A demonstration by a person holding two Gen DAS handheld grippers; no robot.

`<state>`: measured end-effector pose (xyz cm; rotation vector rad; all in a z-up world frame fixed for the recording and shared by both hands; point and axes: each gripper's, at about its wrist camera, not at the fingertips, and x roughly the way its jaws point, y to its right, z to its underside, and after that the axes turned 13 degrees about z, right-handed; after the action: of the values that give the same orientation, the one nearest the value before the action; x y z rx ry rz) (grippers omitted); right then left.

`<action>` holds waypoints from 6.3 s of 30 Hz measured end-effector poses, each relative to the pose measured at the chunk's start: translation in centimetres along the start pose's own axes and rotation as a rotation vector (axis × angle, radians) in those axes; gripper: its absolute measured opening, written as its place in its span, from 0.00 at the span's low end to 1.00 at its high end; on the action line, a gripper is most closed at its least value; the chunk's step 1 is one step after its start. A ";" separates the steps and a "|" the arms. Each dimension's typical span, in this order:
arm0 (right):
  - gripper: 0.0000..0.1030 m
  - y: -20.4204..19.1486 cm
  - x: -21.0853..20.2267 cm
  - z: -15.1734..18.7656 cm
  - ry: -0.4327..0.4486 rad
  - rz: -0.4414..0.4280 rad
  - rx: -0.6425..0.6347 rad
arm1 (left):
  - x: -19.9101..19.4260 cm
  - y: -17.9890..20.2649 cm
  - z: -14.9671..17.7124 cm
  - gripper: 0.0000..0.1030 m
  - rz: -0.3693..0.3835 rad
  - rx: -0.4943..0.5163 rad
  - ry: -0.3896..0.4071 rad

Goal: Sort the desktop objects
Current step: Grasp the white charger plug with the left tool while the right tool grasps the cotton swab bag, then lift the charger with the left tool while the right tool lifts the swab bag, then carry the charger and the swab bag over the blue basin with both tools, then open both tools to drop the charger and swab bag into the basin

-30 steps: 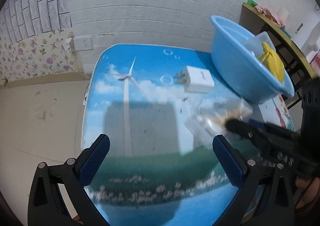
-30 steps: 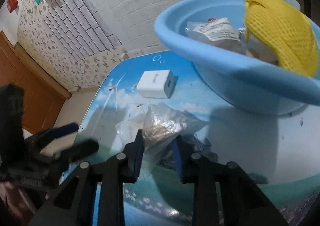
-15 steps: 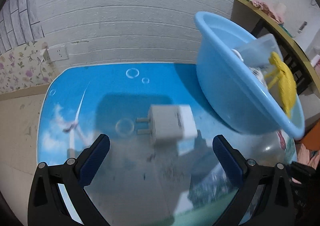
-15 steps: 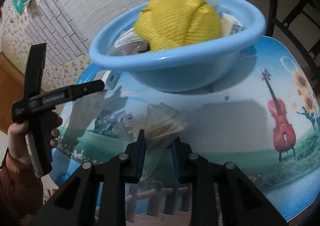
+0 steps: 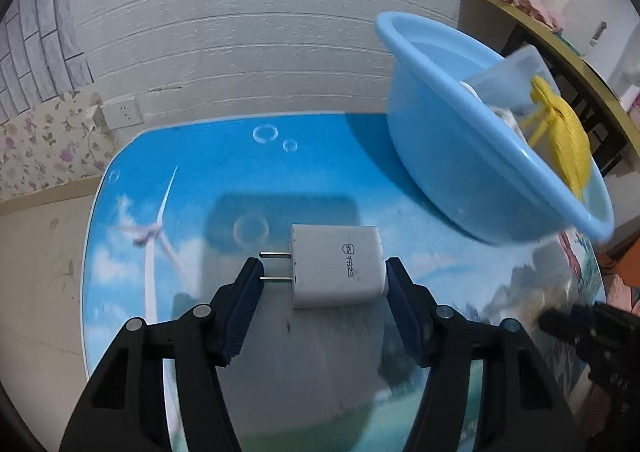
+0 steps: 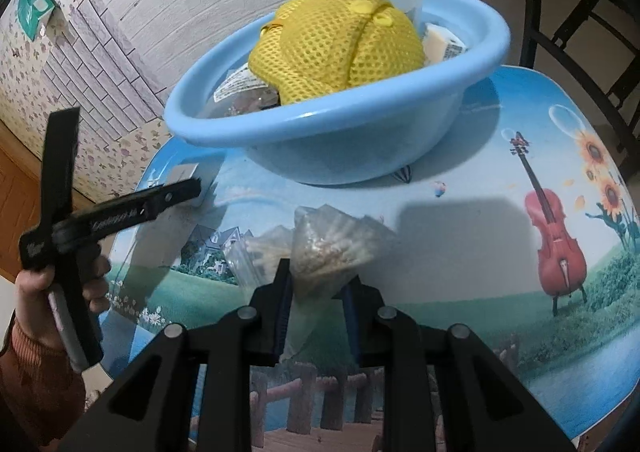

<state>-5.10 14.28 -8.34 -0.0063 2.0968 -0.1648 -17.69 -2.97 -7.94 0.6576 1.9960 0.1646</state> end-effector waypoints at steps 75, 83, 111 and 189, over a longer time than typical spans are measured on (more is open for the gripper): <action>0.56 -1.4 0.1 0.9 0.023 0.118 -0.084 | -2.2 2.9 7.1 0.65 -0.139 0.145 0.132; 0.56 -1.1 -0.2 1.1 0.021 0.114 -0.106 | -2.9 3.2 7.4 0.58 -0.111 0.103 0.099; 0.14 4.6 -5.4 2.0 0.103 -0.114 -0.127 | -7.0 6.5 7.7 0.58 -0.095 -0.082 0.180; 0.51 9.3 -6.9 -9.2 0.138 0.000 -0.144 | -6.2 13.0 -1.4 0.95 -0.118 -0.033 0.060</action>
<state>-8.88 25.08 1.05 -0.0835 2.2428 -0.0144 -11.64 5.05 2.55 0.5181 2.0788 0.1470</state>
